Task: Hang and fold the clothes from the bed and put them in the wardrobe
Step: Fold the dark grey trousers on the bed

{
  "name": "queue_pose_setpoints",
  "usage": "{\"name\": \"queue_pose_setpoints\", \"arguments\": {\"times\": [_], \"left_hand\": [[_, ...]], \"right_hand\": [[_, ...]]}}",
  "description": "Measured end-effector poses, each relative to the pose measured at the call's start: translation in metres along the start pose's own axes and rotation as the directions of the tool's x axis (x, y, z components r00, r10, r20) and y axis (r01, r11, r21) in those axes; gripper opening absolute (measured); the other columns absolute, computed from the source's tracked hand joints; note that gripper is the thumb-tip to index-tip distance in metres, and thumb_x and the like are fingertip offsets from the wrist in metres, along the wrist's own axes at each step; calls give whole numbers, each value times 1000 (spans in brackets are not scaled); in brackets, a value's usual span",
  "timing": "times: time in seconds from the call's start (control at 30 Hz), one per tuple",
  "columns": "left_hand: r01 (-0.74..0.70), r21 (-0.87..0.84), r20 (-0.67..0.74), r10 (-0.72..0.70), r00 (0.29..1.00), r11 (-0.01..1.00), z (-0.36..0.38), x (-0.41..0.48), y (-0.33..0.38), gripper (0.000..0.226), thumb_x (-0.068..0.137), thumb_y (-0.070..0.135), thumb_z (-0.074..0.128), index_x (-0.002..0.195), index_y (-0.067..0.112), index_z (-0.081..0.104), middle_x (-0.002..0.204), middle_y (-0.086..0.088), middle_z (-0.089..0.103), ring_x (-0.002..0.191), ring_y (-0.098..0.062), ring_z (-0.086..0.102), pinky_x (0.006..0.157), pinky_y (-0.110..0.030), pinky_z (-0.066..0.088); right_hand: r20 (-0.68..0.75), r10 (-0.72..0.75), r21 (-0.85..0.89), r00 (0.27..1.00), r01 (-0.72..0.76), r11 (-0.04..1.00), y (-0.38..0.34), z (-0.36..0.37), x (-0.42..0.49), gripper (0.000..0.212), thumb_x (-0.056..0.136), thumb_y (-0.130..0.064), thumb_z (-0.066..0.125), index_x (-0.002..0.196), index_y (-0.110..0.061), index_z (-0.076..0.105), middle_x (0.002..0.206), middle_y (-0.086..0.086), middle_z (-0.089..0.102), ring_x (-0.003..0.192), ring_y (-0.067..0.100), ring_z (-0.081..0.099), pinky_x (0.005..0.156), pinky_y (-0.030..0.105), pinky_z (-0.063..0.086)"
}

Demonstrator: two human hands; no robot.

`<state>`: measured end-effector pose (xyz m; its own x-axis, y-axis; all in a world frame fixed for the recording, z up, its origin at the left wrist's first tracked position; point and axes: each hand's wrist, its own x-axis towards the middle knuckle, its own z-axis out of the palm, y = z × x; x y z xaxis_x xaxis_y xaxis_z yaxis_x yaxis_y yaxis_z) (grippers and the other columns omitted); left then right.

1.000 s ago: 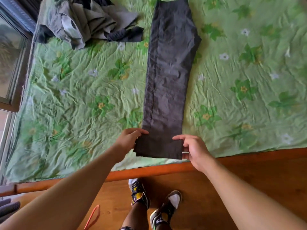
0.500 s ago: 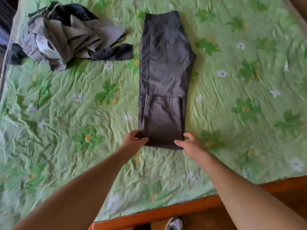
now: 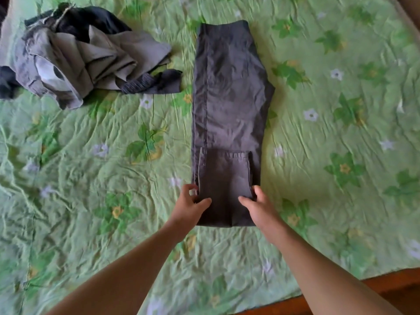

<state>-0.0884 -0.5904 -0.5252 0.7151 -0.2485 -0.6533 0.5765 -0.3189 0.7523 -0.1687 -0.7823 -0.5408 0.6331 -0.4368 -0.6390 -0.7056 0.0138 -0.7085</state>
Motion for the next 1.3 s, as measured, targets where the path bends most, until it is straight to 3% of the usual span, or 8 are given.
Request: {"name": "queue_pose_setpoints", "arguments": {"times": [0.1,0.23,0.47,0.8,0.9,1.0,1.13,1.3], "left_hand": [[80,205,37,-89,995,975,-1,-7,-18,20,92,16,68,111,18,59,99,1,73,86,-12,71,67,-16,54],[127,313,47,-149,988,941,2,-15,-36,21,93,21,67,113,14,63,103,-3,73,97,-20,69,89,-36,56],[304,70,15,-306,952,950,14,-38,-63,14,100,24,59,110,22,68,106,-1,75,104,-23,70,93,-44,56],[-14,-22,-26,14,1000,1000,3,-7,74,38,98,9,61,134,19,56,106,-10,75,100,-25,71,94,-41,56],[-127,-136,-16,126,992,982,1,26,140,29,97,12,63,124,22,60,100,-8,77,93,-22,73,82,-35,59],[-31,-109,-14,30,999,994,-4,59,156,41,92,31,71,129,24,57,115,-14,72,106,-30,69,95,-50,54],[190,138,49,-199,979,972,-2,59,95,41,90,21,74,126,9,61,112,-18,70,98,-30,68,90,-42,56],[118,248,-48,-109,993,962,3,45,34,14,89,16,73,103,13,72,94,-8,76,91,-24,71,88,-49,57]], "right_hand": [[36,44,-103,998,-40,994,20,-5,-2,19,90,-23,70,101,-9,65,102,3,73,99,28,68,92,46,54],[61,110,-212,992,-94,973,40,-9,-12,30,85,-34,69,101,-9,63,98,3,72,95,25,68,90,46,55],[172,371,-20,913,-373,928,66,-20,-26,70,89,-22,75,150,-22,40,138,-1,55,122,22,59,102,49,50],[-2,-95,73,996,95,993,-63,-41,7,47,92,-4,67,137,-13,58,118,7,70,108,15,66,103,31,49],[-26,-166,221,986,168,961,-128,-55,43,62,85,-27,77,141,-15,54,126,1,66,113,8,63,104,27,47],[100,-54,211,993,32,977,-145,-62,70,92,70,-55,78,147,-16,46,143,-7,53,132,14,52,116,41,37],[248,154,45,957,-170,984,-75,-52,75,29,82,-26,81,96,-12,60,92,-24,74,80,-10,68,76,24,47],[98,128,-128,987,-115,985,-6,-41,65,15,85,-16,78,81,-13,63,94,4,73,86,16,67,86,38,53]]}}
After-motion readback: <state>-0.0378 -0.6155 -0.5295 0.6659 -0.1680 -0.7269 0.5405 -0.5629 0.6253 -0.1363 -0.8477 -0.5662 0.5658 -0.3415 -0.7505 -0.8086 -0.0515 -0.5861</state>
